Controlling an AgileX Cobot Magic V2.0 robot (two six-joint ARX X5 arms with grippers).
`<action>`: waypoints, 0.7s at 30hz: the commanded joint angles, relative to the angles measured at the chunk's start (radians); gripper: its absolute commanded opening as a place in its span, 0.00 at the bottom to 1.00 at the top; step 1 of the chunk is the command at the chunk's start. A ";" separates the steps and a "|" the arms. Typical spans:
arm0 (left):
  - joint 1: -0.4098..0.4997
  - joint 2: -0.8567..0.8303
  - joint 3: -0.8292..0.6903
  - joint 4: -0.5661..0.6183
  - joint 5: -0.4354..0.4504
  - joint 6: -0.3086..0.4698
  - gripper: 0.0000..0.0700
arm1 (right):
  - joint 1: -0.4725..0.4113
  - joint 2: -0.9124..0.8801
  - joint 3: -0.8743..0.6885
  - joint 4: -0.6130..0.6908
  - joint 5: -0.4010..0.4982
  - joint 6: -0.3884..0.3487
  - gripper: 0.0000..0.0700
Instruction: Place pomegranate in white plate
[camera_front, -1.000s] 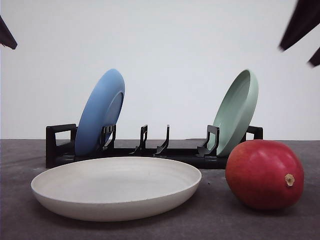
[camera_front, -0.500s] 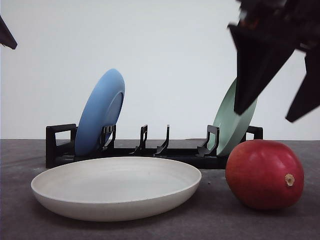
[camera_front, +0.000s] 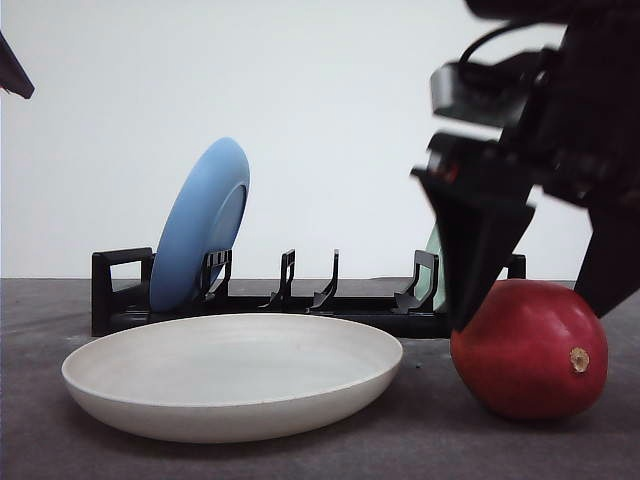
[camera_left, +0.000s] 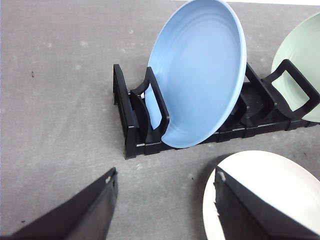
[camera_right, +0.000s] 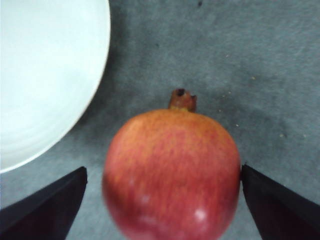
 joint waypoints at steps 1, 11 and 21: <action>0.000 0.004 0.002 0.010 0.002 -0.007 0.51 | 0.005 0.035 0.018 0.008 -0.001 0.018 0.89; 0.000 0.004 0.002 0.010 0.002 -0.007 0.51 | 0.002 0.076 0.028 -0.004 -0.028 0.013 0.70; 0.000 0.004 0.002 0.010 0.002 -0.007 0.51 | 0.008 0.086 0.193 -0.154 -0.160 -0.099 0.70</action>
